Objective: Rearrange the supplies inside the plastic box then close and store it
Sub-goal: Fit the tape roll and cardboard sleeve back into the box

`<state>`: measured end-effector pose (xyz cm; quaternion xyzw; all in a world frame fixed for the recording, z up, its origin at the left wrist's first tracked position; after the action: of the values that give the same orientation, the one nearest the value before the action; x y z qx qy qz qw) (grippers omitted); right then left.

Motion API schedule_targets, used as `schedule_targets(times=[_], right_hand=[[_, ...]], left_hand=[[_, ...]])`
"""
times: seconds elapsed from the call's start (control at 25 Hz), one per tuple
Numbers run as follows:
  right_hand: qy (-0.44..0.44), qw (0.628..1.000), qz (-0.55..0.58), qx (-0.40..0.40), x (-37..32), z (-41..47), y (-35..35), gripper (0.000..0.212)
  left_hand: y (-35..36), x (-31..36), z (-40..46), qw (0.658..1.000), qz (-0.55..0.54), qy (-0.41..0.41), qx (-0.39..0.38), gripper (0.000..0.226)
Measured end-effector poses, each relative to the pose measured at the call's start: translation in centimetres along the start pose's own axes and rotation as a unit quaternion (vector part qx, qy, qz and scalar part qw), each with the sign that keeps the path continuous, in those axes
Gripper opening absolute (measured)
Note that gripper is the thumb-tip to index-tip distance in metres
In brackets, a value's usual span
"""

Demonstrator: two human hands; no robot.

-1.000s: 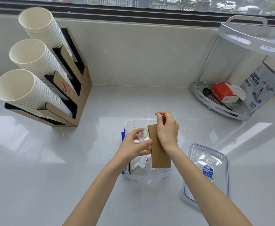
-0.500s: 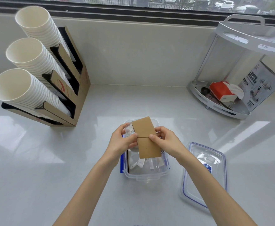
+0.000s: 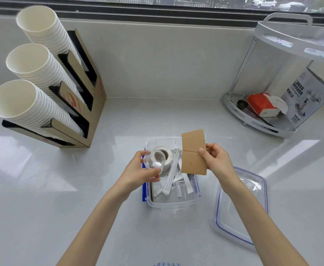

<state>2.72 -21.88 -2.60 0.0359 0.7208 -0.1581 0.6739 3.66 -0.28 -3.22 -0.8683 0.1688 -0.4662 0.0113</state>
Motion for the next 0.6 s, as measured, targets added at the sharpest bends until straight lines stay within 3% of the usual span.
schedule_targets(times=[0.16,0.28,0.6], right_hand=[[0.006,1.000,0.000,-0.007,0.4,-0.4,0.2,0.010],[0.011,1.000,-0.004,-0.010,0.7,-0.7,0.3,0.011],[0.009,1.000,-0.008,-0.015,0.9,-1.3,0.8,0.007]], left_hand=[[1.1,0.8,-0.1,0.992,0.115,0.044,0.021,0.056],[2.1,0.6,0.1,0.968,0.235,0.076,0.037,0.058],[3.5,-0.7,1.6,0.899,0.398,0.141,0.112,0.065]])
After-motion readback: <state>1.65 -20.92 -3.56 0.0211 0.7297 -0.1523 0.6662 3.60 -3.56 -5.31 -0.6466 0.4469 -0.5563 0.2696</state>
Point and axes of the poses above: each hand's wrist, its own z-axis towards the middle knuckle, its own y-axis out of the palm, x = y × z, the point moved 7 cm from there along z, towards the middle knuckle, and after that the axes turned 10 degrees about -y, right-handed, at the moved point
